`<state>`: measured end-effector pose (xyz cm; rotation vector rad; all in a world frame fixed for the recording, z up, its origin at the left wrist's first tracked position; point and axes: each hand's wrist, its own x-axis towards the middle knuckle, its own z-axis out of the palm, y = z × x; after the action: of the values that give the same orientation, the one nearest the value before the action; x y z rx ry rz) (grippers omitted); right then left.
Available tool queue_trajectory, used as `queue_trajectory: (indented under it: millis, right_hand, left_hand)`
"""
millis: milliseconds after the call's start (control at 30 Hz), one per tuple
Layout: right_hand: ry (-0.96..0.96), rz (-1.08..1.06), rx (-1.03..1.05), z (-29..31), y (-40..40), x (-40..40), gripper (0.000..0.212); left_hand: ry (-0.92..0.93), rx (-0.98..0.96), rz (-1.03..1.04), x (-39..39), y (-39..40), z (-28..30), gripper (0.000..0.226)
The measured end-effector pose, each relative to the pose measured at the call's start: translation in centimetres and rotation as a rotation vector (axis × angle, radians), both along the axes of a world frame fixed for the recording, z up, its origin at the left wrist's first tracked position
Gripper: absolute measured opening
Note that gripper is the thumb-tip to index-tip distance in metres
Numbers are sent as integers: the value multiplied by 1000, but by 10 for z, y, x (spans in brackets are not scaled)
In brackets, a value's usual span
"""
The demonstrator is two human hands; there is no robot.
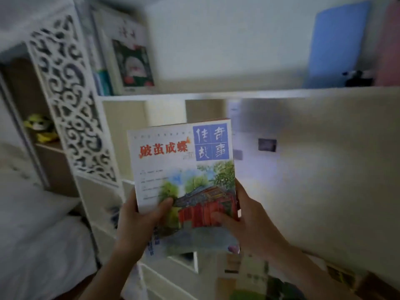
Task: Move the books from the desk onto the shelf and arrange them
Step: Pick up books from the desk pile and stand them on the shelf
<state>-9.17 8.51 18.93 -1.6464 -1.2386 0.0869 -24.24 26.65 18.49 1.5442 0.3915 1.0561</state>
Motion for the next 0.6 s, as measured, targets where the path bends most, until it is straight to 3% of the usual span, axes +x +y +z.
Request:
queue_trajectory:
  millis: [300, 367, 467, 600]
  right_hand:
    - [-172, 224, 234, 135, 95, -53, 67]
    - [-223, 214, 257, 174, 113, -47, 70]
    - [-244, 163, 298, 229, 143, -17, 73]
    - [-232, 81, 289, 280, 179, 38, 71]
  left_hand:
    - [-228, 197, 209, -92, 64, 135, 59]
    - [-272, 278, 191, -87, 76, 172, 67]
    - [-296, 354, 187, -62, 99, 224, 53]
    - [-271, 429, 138, -8, 138, 274, 60]
